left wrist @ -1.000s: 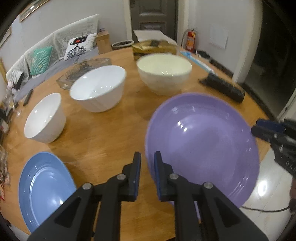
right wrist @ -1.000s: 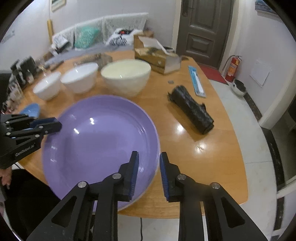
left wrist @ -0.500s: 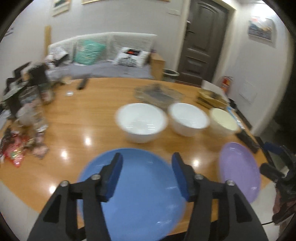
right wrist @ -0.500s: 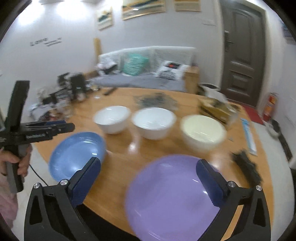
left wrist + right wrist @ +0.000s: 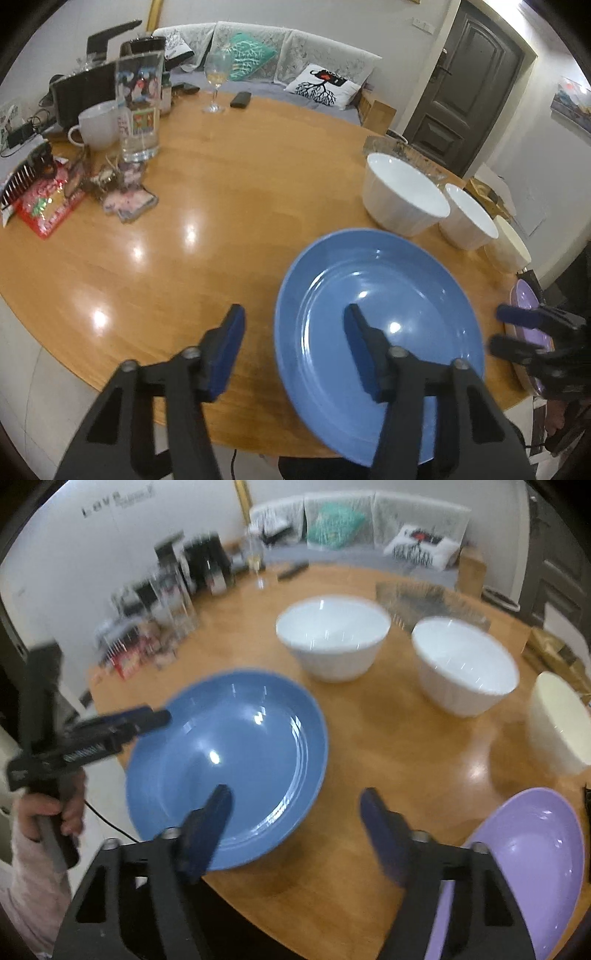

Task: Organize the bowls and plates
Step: 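Grasp the blue plate rim with the right tool while the left tool grips it too, then carry the blue plate onto the purple plate and open both tools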

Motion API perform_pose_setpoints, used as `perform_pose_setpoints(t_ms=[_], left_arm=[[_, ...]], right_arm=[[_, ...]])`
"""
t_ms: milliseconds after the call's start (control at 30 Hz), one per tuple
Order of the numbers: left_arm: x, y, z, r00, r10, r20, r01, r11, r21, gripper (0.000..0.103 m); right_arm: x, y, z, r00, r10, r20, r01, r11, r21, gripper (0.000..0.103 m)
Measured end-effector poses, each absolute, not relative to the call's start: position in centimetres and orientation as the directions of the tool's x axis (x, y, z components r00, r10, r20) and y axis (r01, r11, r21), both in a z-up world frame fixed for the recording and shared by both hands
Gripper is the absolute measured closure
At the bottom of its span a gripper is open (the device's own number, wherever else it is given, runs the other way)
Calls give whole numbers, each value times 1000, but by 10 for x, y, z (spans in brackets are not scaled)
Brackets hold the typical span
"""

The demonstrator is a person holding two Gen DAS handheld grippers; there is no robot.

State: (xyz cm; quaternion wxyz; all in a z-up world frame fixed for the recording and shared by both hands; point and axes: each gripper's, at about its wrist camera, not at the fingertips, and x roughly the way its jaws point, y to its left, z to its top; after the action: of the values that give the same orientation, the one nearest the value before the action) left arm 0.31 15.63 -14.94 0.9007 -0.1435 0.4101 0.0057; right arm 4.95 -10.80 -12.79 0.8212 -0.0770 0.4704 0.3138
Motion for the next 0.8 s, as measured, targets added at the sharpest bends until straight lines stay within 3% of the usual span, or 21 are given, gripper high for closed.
perform_pose_setpoints(t_ms=[167,267,400,800], left_arm=[[5,156,-163,643,-110,-758,-119,963,-241,85],[5,155,-166,642,-116,-758,-114,963,-243,92],[4,153,-167,648,-113,-753,-108,965,-238,93],[2,150,-158,655,-106,-748,-105,968,-229,93]], right_arm=[[47,-98,-145,318,417,-852,-598,785,162,61],[48,-96,-146,322,395,-860,-597,790,140,70],[51,-95,-149,322,358,-876,-588,801,111,86],[47,-100,-144,340,360,-869,-579,808,108,88]])
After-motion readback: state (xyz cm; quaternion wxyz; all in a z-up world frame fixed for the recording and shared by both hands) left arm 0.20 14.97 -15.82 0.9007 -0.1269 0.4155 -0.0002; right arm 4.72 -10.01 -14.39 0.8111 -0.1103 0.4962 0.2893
